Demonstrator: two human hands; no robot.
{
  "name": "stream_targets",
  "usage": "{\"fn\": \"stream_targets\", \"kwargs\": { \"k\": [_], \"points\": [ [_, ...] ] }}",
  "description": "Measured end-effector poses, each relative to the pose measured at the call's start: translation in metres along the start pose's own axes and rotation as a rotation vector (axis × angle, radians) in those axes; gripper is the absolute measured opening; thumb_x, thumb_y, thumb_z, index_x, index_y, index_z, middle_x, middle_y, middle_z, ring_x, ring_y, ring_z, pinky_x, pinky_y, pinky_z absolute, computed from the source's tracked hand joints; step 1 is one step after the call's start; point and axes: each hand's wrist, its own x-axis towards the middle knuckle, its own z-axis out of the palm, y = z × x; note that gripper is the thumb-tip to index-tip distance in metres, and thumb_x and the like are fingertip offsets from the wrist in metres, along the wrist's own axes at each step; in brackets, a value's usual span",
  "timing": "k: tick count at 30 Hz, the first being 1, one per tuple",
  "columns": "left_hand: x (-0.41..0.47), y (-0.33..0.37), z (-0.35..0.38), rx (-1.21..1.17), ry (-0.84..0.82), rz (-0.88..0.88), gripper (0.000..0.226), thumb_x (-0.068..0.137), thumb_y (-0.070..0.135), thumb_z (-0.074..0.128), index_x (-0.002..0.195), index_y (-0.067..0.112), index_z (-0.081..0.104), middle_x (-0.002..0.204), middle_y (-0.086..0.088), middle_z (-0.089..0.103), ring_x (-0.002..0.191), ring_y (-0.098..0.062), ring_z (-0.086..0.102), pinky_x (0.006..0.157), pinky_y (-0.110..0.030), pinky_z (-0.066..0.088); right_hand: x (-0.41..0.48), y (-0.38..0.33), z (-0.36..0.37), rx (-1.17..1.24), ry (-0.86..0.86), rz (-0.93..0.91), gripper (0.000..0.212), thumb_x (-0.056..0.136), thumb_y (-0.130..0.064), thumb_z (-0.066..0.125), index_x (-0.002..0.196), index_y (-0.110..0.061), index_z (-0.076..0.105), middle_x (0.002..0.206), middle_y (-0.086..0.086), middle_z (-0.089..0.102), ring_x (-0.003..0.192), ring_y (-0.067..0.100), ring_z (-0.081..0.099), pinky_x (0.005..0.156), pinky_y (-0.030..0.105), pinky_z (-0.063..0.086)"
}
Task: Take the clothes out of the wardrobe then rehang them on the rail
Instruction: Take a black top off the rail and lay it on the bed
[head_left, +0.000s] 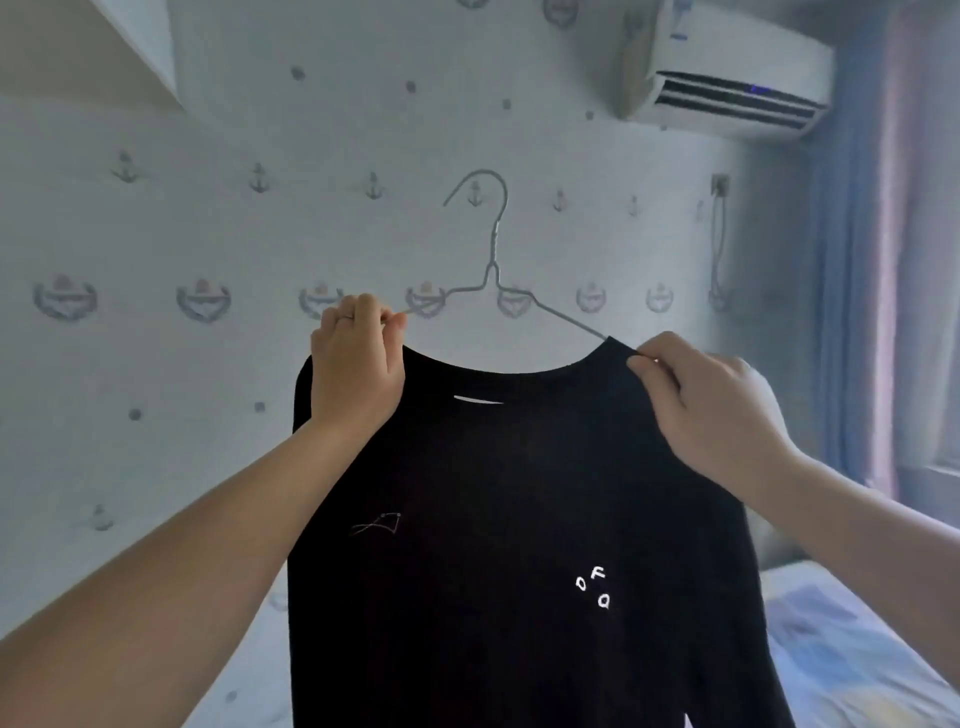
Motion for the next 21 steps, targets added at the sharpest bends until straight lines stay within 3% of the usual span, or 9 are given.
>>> {"fn": "stream_targets", "kwargs": {
  "k": [5, 10, 14, 17, 21],
  "points": [
    [-0.051, -0.003, 0.131, -0.107, -0.144, 0.000, 0.031, 0.101, 0.034, 0.033, 0.092, 0.008, 0.049, 0.091, -0.006, 0.051, 0.085, -0.025, 0.041, 0.077, -0.037, 0.028, -0.032, 0.068, 0.054, -0.118, -0.104, 0.138, 0.024, 0.101, -0.040, 0.043, 0.100, -0.023, 0.060, 0.063, -0.005, 0.058, 0.062, 0.025, 0.056, 0.063, 0.035, 0.047],
    [-0.103, -0.009, 0.249, -0.212, -0.316, -0.023, 0.039, 0.099, 0.037, 0.030, 0.095, 0.005, 0.052, 0.097, -0.016, 0.057, 0.093, -0.037, 0.050, 0.078, -0.041, 0.031, -0.065, 0.125, 0.111, -0.167, -0.181, 0.288, 0.023, 0.101, -0.037, 0.048, 0.100, -0.018, 0.062, 0.065, -0.005, 0.058, 0.065, 0.026, 0.057, 0.064, 0.038, 0.049],
    [-0.147, -0.012, 0.328, -0.271, -0.452, -0.021, 0.032, 0.101, 0.032, 0.036, 0.096, 0.004, 0.051, 0.098, -0.018, 0.057, 0.097, -0.040, 0.050, 0.080, -0.042, 0.032, -0.097, 0.161, 0.153, -0.221, -0.207, 0.368, 0.021, 0.100, -0.035, 0.053, 0.095, -0.017, 0.062, 0.064, -0.007, 0.055, 0.063, 0.025, 0.053, 0.059, 0.036, 0.044],
    [-0.174, -0.005, 0.374, -0.312, -0.543, -0.021, 0.031, 0.101, 0.030, 0.038, 0.098, 0.003, 0.052, 0.100, -0.021, 0.059, 0.100, -0.041, 0.049, 0.081, -0.045, 0.033, -0.117, 0.186, 0.176, -0.232, -0.275, 0.421, 0.021, 0.099, -0.034, 0.054, 0.096, -0.015, 0.064, 0.074, 0.001, 0.065, 0.073, 0.028, 0.061, 0.067, 0.043, 0.050],
    [-0.199, 0.017, 0.429, -0.344, -0.652, -0.004, 0.031, 0.102, 0.031, 0.038, 0.099, 0.003, 0.052, 0.103, -0.021, 0.056, 0.103, -0.041, 0.048, 0.085, -0.048, 0.034, -0.140, 0.226, 0.192, -0.298, -0.310, 0.509, 0.019, 0.098, -0.036, 0.054, 0.090, -0.020, 0.060, 0.069, -0.005, 0.061, 0.069, 0.025, 0.060, 0.063, 0.040, 0.050]
  ]
}}
